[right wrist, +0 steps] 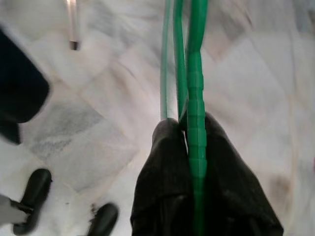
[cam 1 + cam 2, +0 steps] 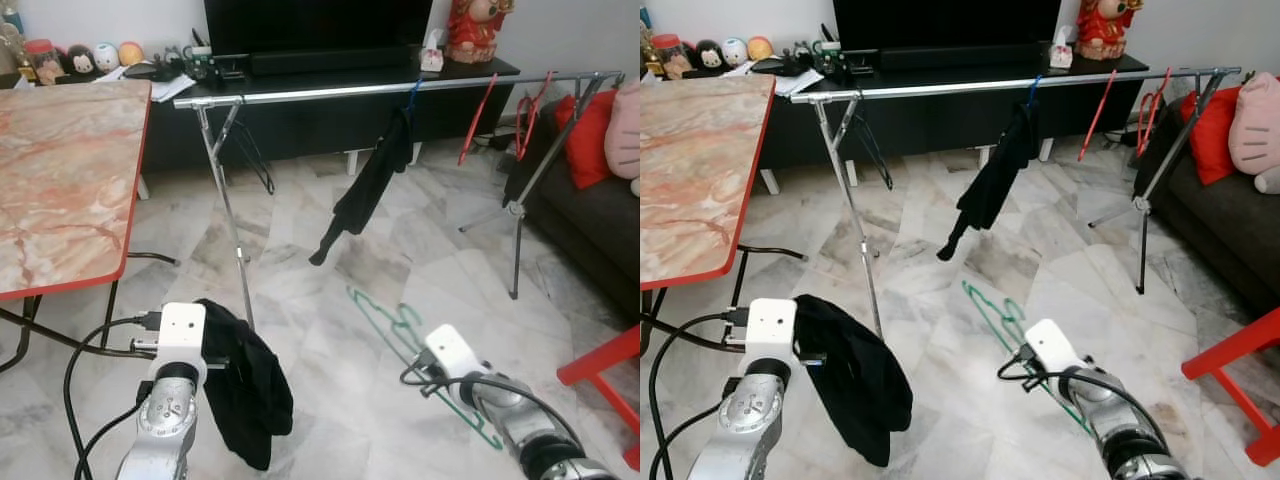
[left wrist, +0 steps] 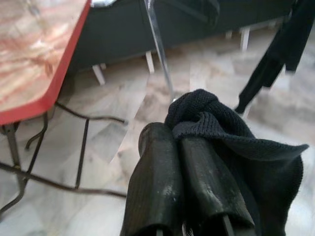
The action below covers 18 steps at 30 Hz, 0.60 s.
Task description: Hang hanger
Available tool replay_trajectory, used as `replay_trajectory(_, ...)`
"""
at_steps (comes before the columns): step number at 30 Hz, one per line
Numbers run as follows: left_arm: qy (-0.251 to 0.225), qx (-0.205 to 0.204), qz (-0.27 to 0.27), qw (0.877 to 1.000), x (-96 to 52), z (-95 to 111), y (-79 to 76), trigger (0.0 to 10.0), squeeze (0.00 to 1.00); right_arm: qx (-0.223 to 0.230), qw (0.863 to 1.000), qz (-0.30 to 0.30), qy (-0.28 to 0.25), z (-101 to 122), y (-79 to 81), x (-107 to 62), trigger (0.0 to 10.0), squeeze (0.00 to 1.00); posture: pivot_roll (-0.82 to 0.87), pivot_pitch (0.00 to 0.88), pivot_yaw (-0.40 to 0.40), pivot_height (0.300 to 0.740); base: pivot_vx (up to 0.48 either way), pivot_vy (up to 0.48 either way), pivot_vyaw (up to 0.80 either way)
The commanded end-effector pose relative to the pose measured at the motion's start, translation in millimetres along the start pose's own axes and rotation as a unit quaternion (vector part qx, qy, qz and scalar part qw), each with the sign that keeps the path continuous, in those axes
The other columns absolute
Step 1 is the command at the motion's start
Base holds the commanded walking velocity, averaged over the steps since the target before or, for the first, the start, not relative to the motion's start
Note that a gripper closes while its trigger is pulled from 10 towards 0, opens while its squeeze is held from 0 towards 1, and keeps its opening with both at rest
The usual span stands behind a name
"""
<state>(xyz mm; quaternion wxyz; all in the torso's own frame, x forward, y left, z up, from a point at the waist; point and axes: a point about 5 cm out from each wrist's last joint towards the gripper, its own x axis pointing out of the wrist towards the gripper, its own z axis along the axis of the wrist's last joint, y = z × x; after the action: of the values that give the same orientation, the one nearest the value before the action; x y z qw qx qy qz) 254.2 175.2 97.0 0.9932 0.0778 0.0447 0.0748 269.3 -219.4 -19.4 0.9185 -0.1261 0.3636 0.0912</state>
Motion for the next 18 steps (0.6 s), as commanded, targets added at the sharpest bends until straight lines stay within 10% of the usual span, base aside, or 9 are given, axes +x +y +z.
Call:
replay_trajectory(1,-0.037,-0.018,0.006,0.999,0.0,12.5,2.2,10.0,0.00,0.047,0.998,-0.018,0.037,-23.0,6.4,-1.6,10.0,0.00,-0.07,0.000,0.006,0.740,0.000,0.000,0.00)
replay_trajectory(3,-0.038,-0.018,0.006,0.999,-0.1,12.5,2.3,10.0,0.00,0.047,0.998,-0.019,0.037,-23.0,6.5,-1.5,10.0,0.00,-0.07,0.000,0.006,0.740,0.000,0.000,0.00)
replay_trajectory(7,-0.069,-0.043,0.005,0.997,2.0,25.6,-1.6,10.0,0.00,0.120,0.973,-0.097,0.169,-101.3,22.9,-22.8,10.0,0.00,-0.04,0.000,0.010,0.740,0.000,0.000,0.00)
replay_trajectory(18,-0.081,-0.054,0.004,0.995,0.3,25.2,-0.8,10.0,0.00,0.126,0.979,-0.077,0.144,-92.4,20.0,-19.6,10.0,0.00,-0.06,0.000,0.024,0.740,0.000,0.000,0.00)
